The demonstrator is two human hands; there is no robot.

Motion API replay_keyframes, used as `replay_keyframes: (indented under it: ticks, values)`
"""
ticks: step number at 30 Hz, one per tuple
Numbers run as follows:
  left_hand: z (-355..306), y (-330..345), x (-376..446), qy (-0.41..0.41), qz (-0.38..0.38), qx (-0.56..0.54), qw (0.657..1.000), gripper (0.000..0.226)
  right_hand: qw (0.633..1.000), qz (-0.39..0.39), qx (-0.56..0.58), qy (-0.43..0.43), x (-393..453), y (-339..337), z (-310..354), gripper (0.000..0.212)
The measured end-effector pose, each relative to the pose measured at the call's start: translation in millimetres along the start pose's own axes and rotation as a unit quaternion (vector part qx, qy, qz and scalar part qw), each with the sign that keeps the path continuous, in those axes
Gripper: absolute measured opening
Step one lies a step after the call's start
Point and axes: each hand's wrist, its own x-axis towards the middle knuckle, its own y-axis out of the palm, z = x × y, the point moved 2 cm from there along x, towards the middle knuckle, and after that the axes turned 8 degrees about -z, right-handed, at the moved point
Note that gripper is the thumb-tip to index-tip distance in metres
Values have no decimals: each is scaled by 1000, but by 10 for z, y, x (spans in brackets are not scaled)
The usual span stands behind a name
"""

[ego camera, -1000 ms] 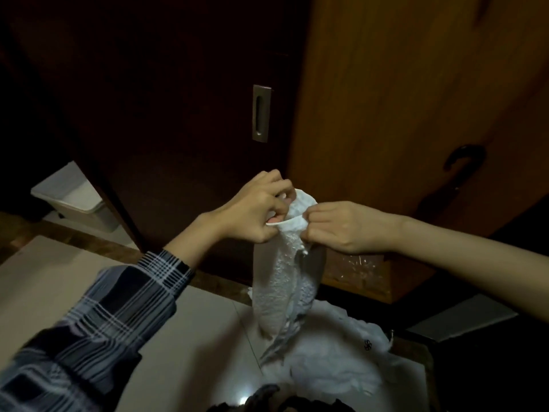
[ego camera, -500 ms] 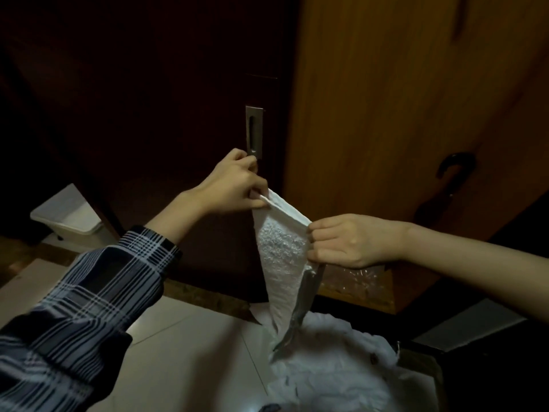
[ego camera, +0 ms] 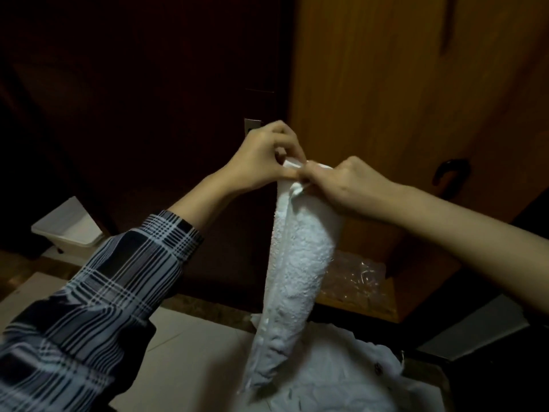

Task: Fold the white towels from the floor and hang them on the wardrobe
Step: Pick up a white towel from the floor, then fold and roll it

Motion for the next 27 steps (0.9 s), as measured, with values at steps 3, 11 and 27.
replay_keyframes:
  ticks: [3,11,27]
  values:
    - [-61,-5,88,-76,-1,-56,996,28,994,44,8,100,35,-87,-157,24]
    - [-243,-32,144,-156,28,-166,973,42,997,-44,-7,65,61,-133,-214,21]
    - [-340,-54,69,-166,-12,-288,943,38,983,-105,-49,143,82,-306,-222,40]
